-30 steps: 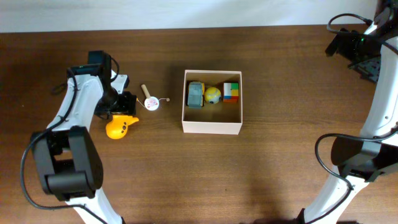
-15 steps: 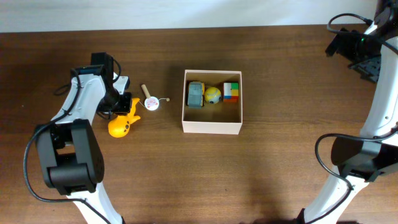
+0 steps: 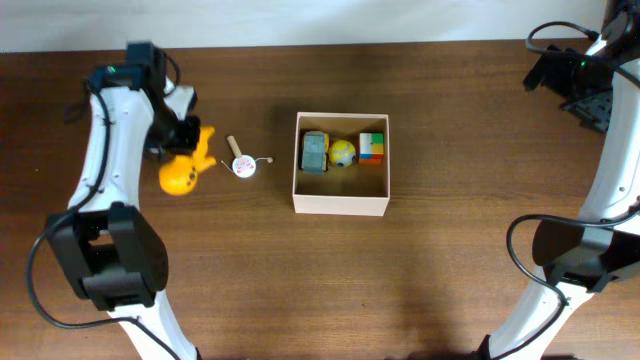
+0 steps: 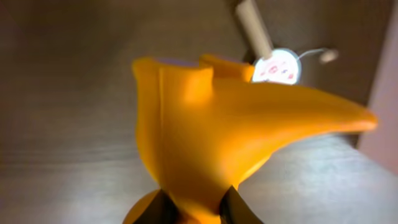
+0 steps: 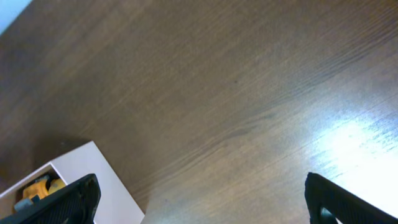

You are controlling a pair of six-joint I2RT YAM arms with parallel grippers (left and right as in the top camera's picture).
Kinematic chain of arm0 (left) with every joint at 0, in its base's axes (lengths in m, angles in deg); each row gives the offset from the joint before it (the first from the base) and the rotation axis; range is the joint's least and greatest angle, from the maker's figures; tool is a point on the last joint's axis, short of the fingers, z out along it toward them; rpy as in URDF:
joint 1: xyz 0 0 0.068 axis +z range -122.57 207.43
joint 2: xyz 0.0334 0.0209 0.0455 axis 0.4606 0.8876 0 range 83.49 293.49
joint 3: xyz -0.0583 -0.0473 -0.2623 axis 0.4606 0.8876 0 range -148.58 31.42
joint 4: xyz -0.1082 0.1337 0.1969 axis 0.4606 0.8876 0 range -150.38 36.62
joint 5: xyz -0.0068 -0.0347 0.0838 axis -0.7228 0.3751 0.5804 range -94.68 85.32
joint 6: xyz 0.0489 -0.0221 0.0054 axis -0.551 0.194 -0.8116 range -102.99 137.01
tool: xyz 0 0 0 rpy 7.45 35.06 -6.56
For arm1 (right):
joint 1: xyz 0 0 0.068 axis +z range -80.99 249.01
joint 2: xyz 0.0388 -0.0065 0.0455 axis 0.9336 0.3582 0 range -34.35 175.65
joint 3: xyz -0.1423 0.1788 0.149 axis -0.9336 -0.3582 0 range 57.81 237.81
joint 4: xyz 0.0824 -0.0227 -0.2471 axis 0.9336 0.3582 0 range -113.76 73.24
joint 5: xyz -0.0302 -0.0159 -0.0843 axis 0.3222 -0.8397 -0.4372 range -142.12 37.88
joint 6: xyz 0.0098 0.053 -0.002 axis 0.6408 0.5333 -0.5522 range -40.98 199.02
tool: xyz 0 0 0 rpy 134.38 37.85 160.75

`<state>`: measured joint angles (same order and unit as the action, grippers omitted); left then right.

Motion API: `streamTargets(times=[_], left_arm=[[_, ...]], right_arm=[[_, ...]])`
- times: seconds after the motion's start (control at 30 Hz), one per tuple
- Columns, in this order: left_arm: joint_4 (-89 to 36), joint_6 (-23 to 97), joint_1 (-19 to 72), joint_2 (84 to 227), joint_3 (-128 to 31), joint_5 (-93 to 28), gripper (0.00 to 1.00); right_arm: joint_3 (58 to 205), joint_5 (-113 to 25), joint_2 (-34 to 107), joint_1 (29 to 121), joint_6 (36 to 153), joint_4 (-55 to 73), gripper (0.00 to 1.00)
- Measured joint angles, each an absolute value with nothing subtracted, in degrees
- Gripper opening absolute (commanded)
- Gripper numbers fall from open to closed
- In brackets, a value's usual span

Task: Pack container
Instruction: 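Lower the left gripper and grasp the orange toy, then carry the orange toy into the box and release it with the left gripper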

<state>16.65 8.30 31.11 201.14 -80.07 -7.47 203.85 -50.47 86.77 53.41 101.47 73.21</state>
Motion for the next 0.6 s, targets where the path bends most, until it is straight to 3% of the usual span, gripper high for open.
streamTargets(times=[0.23, 0.6], left_arm=[[25.48, 0.47, 25.62, 201.14, -96.66, -9.57, 0.18], [22.97, -11.00, 2.74, 201.14, -101.42, -12.43, 0.19]], right_arm=[[203.85, -50.47, 86.77, 53.41, 101.50, 73.21, 0.99], [203.85, -50.47, 86.77, 53.41, 101.45, 73.23, 0.99]])
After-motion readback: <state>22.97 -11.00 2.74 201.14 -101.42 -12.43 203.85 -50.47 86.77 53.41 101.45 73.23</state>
